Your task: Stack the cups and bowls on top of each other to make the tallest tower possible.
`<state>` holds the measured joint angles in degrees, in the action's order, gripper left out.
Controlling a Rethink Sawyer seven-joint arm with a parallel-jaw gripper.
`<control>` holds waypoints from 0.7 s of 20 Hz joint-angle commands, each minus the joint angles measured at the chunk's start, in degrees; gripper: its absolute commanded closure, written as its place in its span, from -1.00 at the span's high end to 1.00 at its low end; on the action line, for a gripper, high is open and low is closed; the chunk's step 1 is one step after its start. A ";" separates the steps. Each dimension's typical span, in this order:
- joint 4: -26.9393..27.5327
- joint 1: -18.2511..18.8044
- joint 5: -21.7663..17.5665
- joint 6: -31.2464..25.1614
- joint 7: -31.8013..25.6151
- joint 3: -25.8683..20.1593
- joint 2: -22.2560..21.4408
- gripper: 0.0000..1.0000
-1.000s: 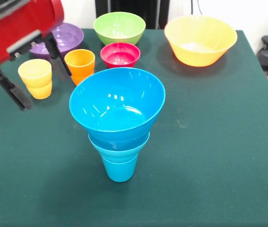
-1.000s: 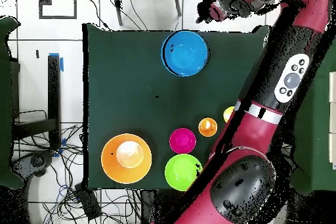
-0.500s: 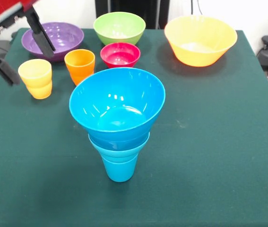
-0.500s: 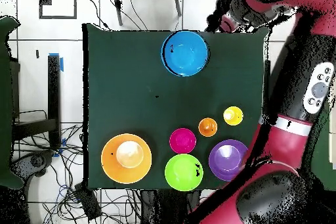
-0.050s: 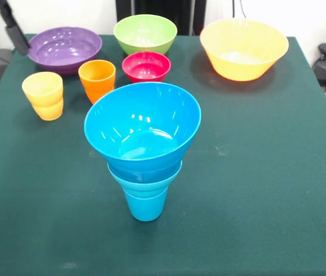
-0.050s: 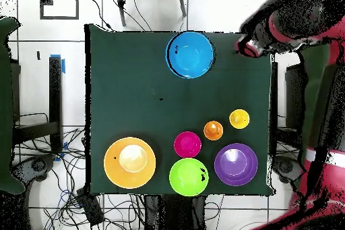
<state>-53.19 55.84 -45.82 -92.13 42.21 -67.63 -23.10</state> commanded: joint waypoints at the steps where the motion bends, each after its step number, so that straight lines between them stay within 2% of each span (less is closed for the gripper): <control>1: -19.90 6.92 0.73 10.30 7.60 11.13 -4.55 1.00; 4: -24.09 11.07 0.40 15.93 6.85 12.34 -5.79 1.00; 10: -30.58 16.98 1.33 20.74 5.77 14.80 -6.89 1.00; 14: -36.81 21.88 1.82 24.11 3.89 16.29 -8.65 1.00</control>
<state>-77.27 76.51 -43.55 -72.62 42.21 -58.98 -29.85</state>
